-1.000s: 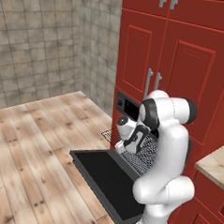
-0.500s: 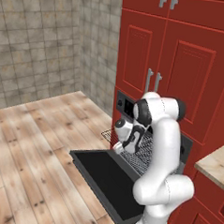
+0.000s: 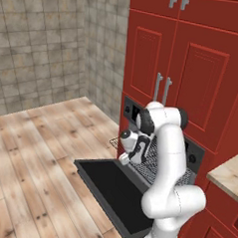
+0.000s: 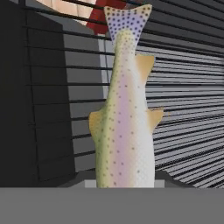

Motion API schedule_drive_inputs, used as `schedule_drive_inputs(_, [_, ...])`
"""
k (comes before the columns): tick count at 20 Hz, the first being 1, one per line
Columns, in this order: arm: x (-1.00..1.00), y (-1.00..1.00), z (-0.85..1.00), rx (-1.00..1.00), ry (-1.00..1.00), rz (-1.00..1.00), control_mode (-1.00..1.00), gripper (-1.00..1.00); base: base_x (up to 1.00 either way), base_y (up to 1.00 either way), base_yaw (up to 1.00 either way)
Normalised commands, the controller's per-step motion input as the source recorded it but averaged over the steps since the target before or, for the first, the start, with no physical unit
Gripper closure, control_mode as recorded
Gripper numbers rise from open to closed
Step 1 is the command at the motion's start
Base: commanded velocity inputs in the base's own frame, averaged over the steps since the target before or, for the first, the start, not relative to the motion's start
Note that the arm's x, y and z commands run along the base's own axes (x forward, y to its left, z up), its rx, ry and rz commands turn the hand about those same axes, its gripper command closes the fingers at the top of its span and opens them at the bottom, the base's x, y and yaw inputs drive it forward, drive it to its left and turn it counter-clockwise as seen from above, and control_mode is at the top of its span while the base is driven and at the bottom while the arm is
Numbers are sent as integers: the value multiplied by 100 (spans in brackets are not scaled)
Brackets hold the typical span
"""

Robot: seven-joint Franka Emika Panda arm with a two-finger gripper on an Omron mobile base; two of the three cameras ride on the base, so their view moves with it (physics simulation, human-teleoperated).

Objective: Place the fish on the top rack of the oven, and slide the tray back inside. Close the oven door.

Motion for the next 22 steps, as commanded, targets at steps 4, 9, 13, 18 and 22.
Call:
schedule_drive_inputs(4, [23, -10, -31, 0, -1, -1, -100, 100, 0, 0, 0])
schedule_drive_inputs(9, [5, -4, -15, -3, -11, -1, -100, -100, 0, 0, 0])
schedule_drive_inputs(13, [-47, 14, 2, -8, -21, 0, -100, -100, 0, 0, 0])
schedule_drive_inputs(18, [-63, 2, 34, -1, -20, 0, -100, -100, 0, 0, 0])
schedule_drive_inputs(22, [-72, 16, 39, -1, -17, 0, -100, -100, 0, 0, 0])
